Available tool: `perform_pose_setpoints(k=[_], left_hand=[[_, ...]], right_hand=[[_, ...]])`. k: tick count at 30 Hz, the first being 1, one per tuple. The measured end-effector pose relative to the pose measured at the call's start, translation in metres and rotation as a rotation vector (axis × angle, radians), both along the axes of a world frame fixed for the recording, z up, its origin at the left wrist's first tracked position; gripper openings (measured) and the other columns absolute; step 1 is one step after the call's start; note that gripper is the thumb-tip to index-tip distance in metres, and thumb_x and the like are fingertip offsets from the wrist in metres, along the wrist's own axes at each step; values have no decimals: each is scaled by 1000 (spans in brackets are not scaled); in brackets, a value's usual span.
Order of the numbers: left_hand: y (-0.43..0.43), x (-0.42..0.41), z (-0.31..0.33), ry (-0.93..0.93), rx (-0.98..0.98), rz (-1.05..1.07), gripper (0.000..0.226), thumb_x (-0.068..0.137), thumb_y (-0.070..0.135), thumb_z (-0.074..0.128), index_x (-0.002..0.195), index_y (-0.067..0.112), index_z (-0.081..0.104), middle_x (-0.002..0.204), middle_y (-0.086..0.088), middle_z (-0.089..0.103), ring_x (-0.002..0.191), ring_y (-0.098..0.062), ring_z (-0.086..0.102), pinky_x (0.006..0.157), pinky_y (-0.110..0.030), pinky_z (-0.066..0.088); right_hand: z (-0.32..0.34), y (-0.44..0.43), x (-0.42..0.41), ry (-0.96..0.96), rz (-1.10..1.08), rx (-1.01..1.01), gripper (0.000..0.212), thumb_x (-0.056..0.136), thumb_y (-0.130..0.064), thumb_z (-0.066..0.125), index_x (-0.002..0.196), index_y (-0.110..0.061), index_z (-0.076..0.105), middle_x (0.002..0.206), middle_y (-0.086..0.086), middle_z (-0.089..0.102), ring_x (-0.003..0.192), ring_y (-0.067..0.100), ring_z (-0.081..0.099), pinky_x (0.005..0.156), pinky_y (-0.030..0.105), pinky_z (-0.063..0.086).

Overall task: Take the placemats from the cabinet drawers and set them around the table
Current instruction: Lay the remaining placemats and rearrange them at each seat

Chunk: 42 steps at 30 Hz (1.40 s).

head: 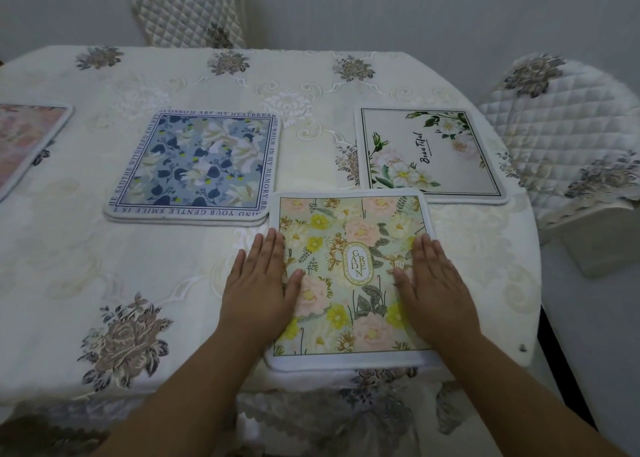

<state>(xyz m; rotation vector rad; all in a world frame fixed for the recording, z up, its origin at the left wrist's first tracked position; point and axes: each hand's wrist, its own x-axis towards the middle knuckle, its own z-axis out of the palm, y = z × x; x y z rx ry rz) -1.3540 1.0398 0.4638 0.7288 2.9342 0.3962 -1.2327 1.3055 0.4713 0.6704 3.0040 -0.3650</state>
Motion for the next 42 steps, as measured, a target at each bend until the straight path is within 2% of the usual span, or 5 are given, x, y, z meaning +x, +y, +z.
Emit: perform_pose_setpoints(k=[12,18,35,39,42], left_hand=[[-2,2,-1,15,44,26,76,97,69,5,161,29,-4,169,0,-5,153,-9,-15,126,-37,-4],[-4,2,-1,8,53,13,74,98,70,10,161,34,-4,169,2,-6,153,-8,-17,125,-35,-6],[-2,4,-2,21,12,20,76,96,75,10,160,38,-8,169,5,-8,153,-7,-16,126,-38,-1],[-2,5,3,3,15,12,74,97,72,10,160,37,-9,169,4,-12,152,-7,-19,125,-37,-5],[4,11,7,-11,28,10,72,98,67,5,160,34,-11,168,3,-17,151,-9,-24,125,-38,-9]], right_hand=[[2,12,-8,63,-51,-125,77,98,-61,11,161,-16,9,168,-3,3,153,7,-5,121,27,0],[13,53,-38,26,-166,-166,71,104,-53,19,159,-9,19,168,9,13,155,19,6,125,39,7],[10,74,-116,-67,-190,-65,81,101,-63,13,161,-8,10,169,11,5,155,30,2,124,46,5],[14,58,-94,27,-159,-109,76,103,-57,18,161,-10,1,169,9,-2,155,25,-5,125,43,2],[10,23,-52,58,-17,-112,75,101,-61,6,160,-15,-7,167,4,-10,153,19,-15,123,36,-5]])
